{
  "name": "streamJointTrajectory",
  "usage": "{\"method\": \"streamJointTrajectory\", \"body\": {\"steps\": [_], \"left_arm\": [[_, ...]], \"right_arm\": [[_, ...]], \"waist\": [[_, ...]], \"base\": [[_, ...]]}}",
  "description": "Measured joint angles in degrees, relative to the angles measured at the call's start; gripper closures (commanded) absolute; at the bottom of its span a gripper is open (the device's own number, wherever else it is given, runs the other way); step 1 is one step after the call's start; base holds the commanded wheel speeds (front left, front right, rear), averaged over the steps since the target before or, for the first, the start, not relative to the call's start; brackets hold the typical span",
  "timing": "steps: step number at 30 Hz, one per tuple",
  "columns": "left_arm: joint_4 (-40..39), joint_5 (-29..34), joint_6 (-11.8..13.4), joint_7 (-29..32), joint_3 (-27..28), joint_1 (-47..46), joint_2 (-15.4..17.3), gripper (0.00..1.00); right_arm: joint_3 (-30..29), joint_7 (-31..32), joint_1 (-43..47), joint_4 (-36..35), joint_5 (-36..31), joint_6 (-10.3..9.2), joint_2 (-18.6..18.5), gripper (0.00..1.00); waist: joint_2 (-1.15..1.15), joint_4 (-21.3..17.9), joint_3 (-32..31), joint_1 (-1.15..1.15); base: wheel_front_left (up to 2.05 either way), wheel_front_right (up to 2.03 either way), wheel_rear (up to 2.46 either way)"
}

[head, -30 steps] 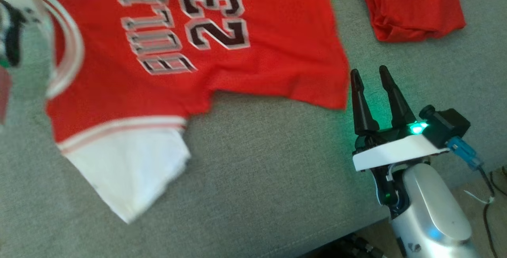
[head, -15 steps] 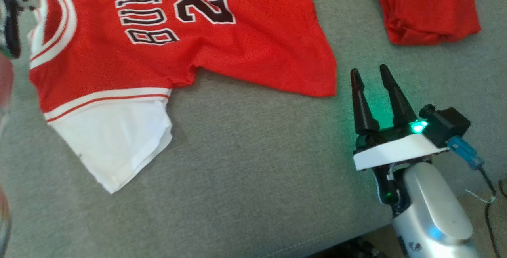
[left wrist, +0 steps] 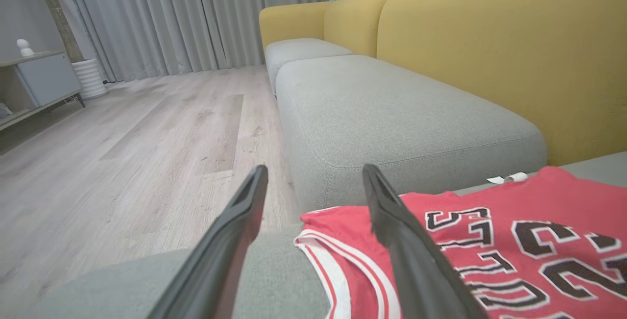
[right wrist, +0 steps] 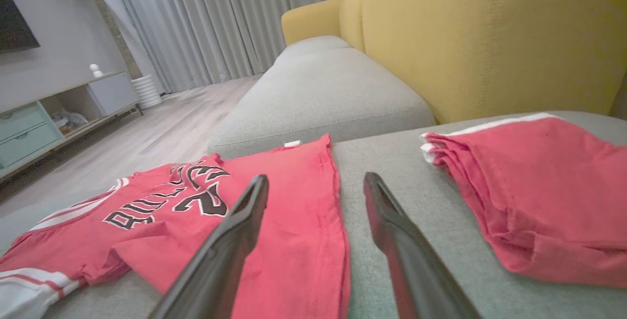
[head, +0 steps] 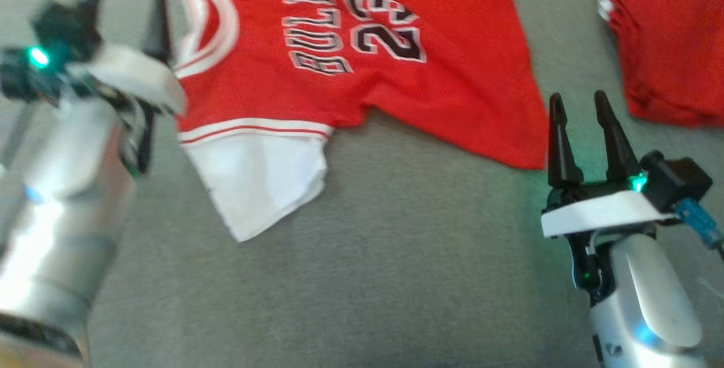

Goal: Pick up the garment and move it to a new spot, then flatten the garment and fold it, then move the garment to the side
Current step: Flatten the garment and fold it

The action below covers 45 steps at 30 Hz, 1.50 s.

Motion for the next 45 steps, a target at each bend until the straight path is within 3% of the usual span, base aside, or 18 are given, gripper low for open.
{"method": "streamJointTrajectory", "body": {"steps": [9, 17, 24, 35, 45], "left_arm": [[-17.2, 2.4, 6.4, 0.0, 2.0, 21.7, -0.9, 0.0], [-25.2, 2.4, 9.4, 0.0, 3.4, 35.5, -3.3, 0.0], [-25.2, 2.4, 9.4, 1.4, 1.9, 36.8, -3.6, 0.0], [-18.8, 2.7, 8.8, 6.8, -1.0, 36.8, -5.7, 0.0], [-15.8, 1.1, 6.9, 10.4, -2.0, 35.4, -6.7, 0.0]], "right_arm": [[-2.2, 0.0, 5.7, 1.8, -1.9, 0.0, 0.0, 0.0], [-2.2, 0.0, 8.3, 2.4, -1.8, 0.0, 0.0, 0.0], [-1.7, 0.0, 8.2, 2.3, -1.4, 0.0, 0.0, 0.0], [-0.8, 0.0, 8.2, 2.3, -0.4, 0.0, 0.0, 0.0], [-0.5, 0.0, 7.8, 2.3, -0.4, 0.0, 0.0, 0.0]], "waist": [[0.0, 6.7, -6.6, -0.01], [0.0, 9.2, -10.3, -0.01], [0.0, 8.7, -10.3, 0.0], [0.0, 6.9, -8.4, 0.01], [0.0, 5.0, -7.0, 0.01]], "base": [[0.0, 0.0, 0.0], [0.0, 0.0, 0.0], [0.0, 0.0, 0.0], [0.0, 0.0, 0.0], [0.0, 0.0, 0.0]]}}
